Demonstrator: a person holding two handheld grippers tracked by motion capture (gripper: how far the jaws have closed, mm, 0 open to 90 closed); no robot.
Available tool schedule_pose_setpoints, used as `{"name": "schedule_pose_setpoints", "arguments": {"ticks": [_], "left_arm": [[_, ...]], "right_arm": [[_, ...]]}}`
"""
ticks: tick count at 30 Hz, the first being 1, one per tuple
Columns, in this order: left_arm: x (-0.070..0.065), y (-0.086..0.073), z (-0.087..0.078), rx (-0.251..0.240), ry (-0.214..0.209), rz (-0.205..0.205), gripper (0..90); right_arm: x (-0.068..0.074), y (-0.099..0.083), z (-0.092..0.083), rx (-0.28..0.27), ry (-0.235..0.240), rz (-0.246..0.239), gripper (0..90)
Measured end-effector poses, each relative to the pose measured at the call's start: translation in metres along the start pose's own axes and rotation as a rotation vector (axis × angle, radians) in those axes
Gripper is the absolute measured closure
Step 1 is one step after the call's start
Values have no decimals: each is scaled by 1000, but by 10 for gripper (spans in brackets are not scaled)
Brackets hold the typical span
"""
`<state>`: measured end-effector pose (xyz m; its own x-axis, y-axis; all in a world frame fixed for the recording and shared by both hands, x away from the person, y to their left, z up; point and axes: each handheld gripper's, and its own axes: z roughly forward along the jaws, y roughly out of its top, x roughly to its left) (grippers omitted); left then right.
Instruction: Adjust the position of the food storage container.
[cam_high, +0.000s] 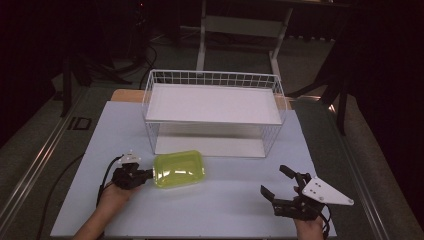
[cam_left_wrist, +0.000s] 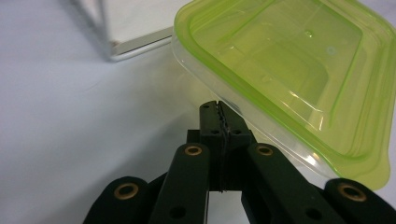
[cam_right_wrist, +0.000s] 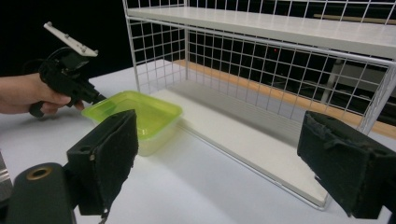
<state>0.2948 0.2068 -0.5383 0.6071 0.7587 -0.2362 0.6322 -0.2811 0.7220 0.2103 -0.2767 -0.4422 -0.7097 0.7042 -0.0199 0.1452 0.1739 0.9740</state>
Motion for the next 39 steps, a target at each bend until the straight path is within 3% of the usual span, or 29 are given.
{"name": "schedule_pose_setpoints", "arguments": {"ticks": [8,18,29,39], "left_arm": [[-11,12,19,12,-1,14,900],[-15,5,5,2,-3,7,900],[-24,19,33,9,-42,5,900],[-42,32,56,22,-83,45,900]], "right_arm": [[-1,-1,0,3,2,-5,124],[-1,-1,1,2,9,-6,123],[-3,-2,0,3,16,8,124],[-3,-3,0,3,24,10,124]]}}
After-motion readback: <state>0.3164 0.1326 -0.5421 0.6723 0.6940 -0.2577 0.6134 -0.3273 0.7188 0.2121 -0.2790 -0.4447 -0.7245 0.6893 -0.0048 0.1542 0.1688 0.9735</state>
